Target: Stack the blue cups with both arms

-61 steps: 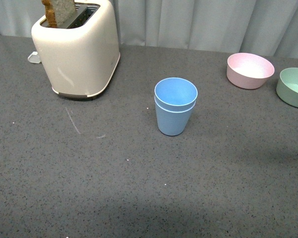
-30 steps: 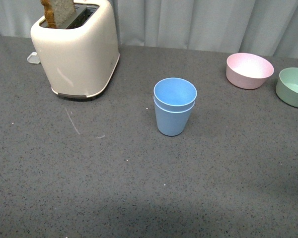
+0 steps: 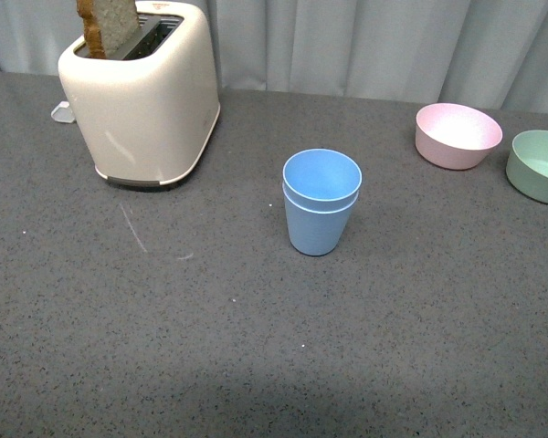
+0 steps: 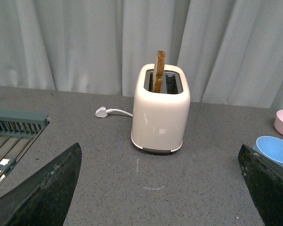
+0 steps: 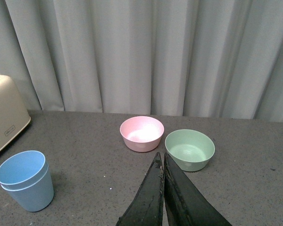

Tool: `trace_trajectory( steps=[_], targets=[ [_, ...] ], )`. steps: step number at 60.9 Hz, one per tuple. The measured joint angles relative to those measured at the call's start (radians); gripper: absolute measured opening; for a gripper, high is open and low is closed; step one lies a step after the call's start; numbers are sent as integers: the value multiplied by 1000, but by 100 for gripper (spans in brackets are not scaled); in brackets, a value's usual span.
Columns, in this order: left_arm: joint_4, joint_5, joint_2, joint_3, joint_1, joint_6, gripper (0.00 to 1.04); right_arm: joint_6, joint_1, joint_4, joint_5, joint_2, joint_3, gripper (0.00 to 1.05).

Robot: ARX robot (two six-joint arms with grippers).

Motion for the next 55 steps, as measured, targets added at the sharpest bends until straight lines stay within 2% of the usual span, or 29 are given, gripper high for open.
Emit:
trace_trajectory(
  steps=[26, 55],
  targets=[
    [0, 0, 0, 0, 0, 0, 98, 0, 0, -208, 0, -220, 0, 1],
    [0, 0, 0, 0, 0, 0, 98, 0, 0, -357, 0, -371, 0, 1]
  ],
)
